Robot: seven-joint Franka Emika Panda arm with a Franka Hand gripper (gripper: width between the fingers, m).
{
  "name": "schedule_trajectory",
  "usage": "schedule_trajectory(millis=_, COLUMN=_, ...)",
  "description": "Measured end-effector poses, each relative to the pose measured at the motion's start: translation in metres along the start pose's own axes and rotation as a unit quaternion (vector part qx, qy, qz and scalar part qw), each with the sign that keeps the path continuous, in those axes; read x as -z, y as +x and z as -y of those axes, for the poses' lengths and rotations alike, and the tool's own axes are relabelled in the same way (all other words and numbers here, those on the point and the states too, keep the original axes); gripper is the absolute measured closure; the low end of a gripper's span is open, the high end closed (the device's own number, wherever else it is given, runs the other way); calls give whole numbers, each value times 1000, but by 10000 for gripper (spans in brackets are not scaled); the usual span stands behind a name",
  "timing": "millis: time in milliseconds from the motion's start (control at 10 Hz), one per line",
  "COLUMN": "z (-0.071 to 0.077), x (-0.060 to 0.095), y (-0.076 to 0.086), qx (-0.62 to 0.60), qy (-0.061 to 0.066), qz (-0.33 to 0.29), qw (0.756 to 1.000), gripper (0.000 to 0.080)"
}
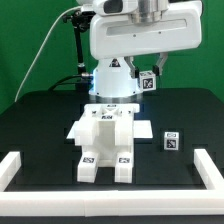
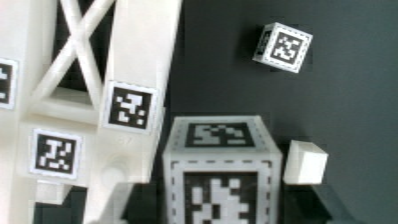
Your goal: Assemble chair
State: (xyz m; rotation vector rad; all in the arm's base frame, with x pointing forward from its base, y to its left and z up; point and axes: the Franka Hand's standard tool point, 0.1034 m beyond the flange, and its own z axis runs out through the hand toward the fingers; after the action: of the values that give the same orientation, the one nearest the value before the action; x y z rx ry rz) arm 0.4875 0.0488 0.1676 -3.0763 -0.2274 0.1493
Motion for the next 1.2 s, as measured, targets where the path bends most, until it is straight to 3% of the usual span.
schedule_trajectory(millis=200, z=-2, x=0, y=0, qx=1, qy=0, qz=0, qw=1000, gripper=518)
schedule_trajectory(millis=400, z=-27, x=6, y=8, qx=45, qy=-13, qz=-22, qw=999, gripper=518)
schedule_trajectory(millis=600, z=-42, x=11, y=21, qx=80, qy=-20, qz=-35, qw=996, gripper=518)
schedule_trajectory(millis=1200, z=-44, x=8, y=25, qx=87, qy=-23, qz=-36, qw=995, gripper=518)
